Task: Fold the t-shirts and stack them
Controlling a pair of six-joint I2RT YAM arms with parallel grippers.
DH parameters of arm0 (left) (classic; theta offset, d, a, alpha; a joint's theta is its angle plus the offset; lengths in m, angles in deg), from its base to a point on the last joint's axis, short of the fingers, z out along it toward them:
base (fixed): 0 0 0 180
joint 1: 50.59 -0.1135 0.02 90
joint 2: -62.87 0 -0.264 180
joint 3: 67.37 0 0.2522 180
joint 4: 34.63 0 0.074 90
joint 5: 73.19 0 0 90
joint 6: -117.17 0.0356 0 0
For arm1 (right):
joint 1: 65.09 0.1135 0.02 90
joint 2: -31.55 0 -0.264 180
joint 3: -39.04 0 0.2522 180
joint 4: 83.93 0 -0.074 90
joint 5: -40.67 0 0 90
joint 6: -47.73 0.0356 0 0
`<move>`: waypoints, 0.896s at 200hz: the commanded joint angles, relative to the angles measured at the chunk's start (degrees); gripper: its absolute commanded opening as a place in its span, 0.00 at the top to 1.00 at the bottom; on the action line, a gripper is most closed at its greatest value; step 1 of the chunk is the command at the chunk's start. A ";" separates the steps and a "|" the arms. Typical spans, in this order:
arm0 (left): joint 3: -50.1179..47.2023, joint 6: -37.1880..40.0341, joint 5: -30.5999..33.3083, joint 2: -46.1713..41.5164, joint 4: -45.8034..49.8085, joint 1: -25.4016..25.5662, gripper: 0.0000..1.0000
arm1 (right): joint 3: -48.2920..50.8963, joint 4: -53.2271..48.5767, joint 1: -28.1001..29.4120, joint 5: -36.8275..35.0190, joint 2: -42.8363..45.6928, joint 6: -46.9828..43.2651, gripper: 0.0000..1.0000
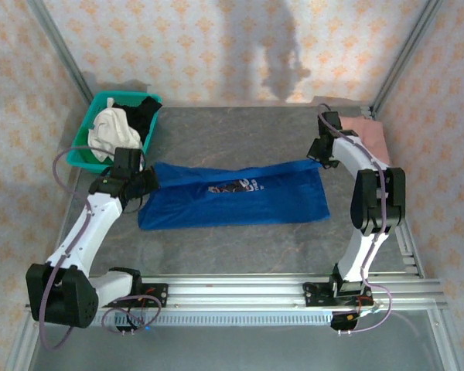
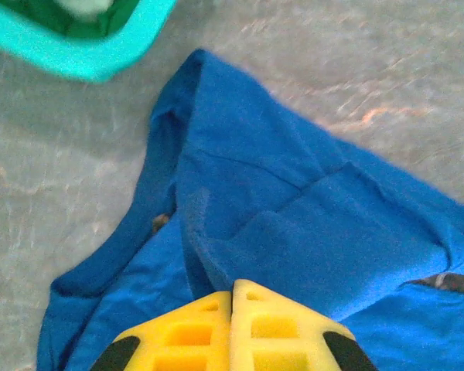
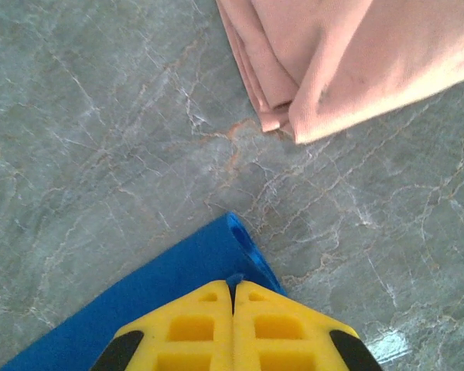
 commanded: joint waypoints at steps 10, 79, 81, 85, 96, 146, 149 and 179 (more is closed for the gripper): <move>-4.81 -2.90 1.19 -0.62 -3.74 0.33 1.00 | 3.26 1.50 -0.37 -2.00 2.89 1.72 1.00; -9.26 -3.14 2.48 0.60 -4.74 2.34 1.00 | 9.22 3.88 -0.45 -2.60 5.13 2.39 0.99; -9.26 -3.08 2.42 0.70 -4.73 2.34 1.00 | 9.41 4.04 -0.45 -2.60 5.20 2.41 0.98; -9.34 -3.03 2.23 0.86 -4.73 2.36 1.00 | 9.62 4.11 -0.45 -2.55 5.28 2.39 0.96; -9.67 -3.14 1.96 1.17 -4.73 2.40 1.00 | 9.49 3.08 -0.45 -3.38 5.23 2.75 0.90; -12.49 -5.92 1.80 -0.15 -3.94 2.40 0.95 | 11.62 -1.69 -0.40 -8.73 7.99 4.40 0.73; -12.53 -6.02 1.78 -0.40 -3.80 2.40 0.94 | 11.78 -1.84 -0.43 -8.92 8.38 4.49 0.73; -11.88 -6.45 2.20 -3.03 -1.72 2.44 0.54 | 14.85 -1.47 -0.45 -8.39 13.14 5.11 0.65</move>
